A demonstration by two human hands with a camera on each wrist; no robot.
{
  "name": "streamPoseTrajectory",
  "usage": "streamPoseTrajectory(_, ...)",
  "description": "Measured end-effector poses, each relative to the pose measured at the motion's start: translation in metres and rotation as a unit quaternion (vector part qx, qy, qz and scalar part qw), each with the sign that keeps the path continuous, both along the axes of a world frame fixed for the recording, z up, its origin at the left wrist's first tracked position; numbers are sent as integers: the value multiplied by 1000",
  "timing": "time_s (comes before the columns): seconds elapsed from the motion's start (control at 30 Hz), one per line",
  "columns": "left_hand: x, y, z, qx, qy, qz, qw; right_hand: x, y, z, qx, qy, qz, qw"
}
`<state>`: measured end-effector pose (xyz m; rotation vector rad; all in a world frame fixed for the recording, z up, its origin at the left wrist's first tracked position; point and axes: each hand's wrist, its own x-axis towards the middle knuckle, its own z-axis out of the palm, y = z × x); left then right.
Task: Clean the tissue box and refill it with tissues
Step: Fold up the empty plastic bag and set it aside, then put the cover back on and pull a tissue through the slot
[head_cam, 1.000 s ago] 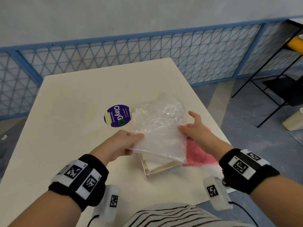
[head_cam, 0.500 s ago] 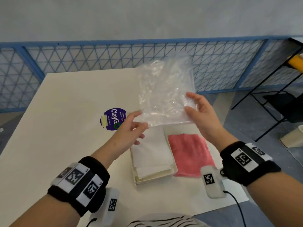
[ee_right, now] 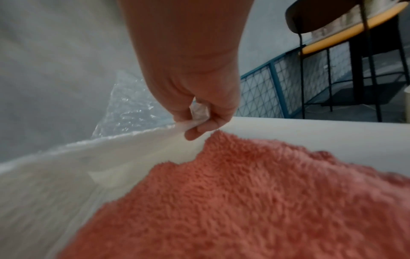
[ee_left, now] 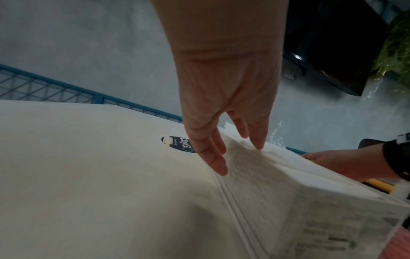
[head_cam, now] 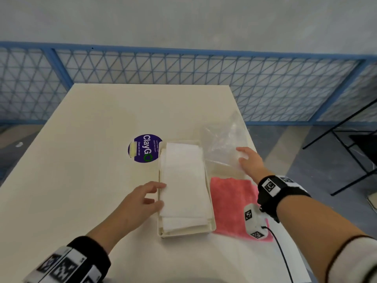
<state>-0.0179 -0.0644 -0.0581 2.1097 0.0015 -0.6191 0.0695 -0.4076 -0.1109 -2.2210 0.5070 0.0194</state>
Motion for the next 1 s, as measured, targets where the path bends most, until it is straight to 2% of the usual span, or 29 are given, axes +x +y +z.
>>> streamPoseTrajectory(0.1, -2, -1, -3, 10, 14, -5, 1000, -3, 0, 0, -167, 57, 55, 983)
streamPoseTrajectory(0.2, -4, -2, -4, -8, 25, 15, 1000, -9, 8, 5, -367, 143, 70, 917)
streamPoseTrajectory(0.27, -4, -2, -3, -13, 26, 21, 999, -9, 17, 10, -413, 130, 93, 896)
streamPoseTrajectory(0.33, -5, -2, -3, -16, 26, 24, 999, -8, 27, 10, -370, 104, 150, 911)
streamPoseTrajectory(0.43, -5, -2, -3, -24, 32, 28, 999, -10, 43, 5, -268, 149, 212, 928)
streamPoseTrajectory(0.57, -6, -2, -3, -40, 40, 32, 998, -16, 49, -9, -265, 198, 231, 915)
streamPoseTrajectory(0.67, -3, -1, -2, -37, 51, 24, 998, -14, 51, 1, -254, 213, 232, 914)
streamPoseTrajectory(0.73, 0, 5, 0, -41, 54, 19, 997, -15, 57, 15, -263, 177, 216, 924)
streamPoseTrajectory(0.83, 6, 25, 2, -40, 42, 23, 998, -27, 79, 35, -259, 56, 202, 943)
streamPoseTrajectory(0.9, 13, 41, 3, 20, -1, 31, 999, -38, 95, 42, -166, 14, 217, 962)
streamPoseTrajectory(1.0, 24, 66, 4, 132, -70, 33, 988, -50, 114, 46, 32, 34, 183, 982)
